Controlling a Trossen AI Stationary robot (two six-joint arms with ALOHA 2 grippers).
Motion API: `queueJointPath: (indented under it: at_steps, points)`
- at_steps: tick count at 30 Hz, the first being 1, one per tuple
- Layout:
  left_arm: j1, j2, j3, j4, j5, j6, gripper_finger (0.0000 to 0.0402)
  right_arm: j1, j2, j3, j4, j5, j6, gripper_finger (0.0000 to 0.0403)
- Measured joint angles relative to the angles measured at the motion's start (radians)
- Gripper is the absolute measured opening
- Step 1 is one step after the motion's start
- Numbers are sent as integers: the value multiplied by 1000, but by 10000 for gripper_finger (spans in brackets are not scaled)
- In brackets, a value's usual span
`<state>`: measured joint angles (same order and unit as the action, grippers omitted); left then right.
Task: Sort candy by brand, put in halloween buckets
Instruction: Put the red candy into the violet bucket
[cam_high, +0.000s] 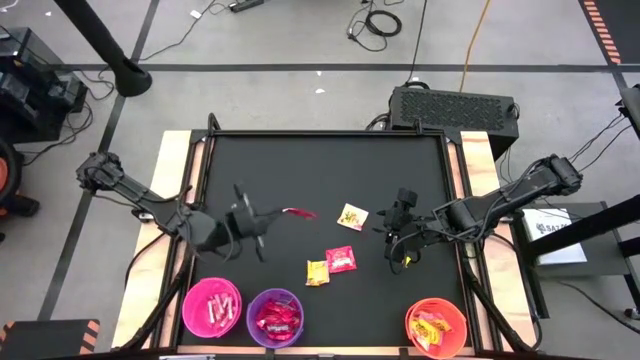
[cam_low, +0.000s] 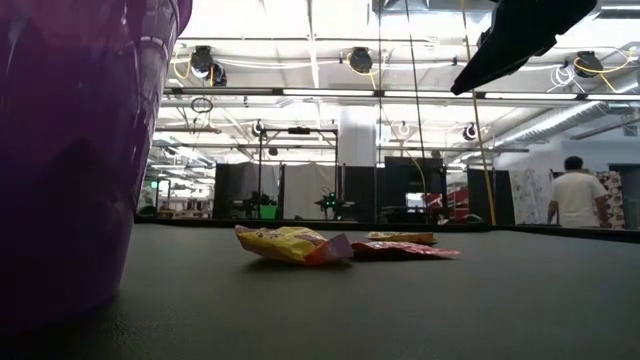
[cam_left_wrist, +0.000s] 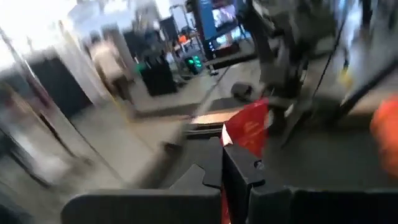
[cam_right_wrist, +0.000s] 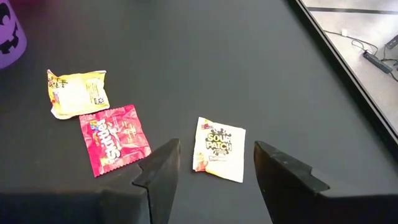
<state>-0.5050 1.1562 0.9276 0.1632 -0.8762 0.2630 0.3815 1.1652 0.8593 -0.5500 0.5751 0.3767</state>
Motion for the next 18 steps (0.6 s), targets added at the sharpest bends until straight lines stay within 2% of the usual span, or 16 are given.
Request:
queueJointPath:
  at_steps: [3, 7, 14, 18]
  points:
    - [-9, -1, 0, -11, 79, -248, 0, 0, 0, 0, 0, -2, 2, 196]
    - [-30, -1, 0, -13, 233, -441, 0, 0, 0, 0, 0, -5, 44, 196]
    - [-137, -1, 0, -20, 344, -548, 0, 6, 0, 0, 0, -5, 211, 196]
    - [-211, 0, 0, -89, 394, -639, 0, 37, 7, 0, 2, -5, 294, 196]
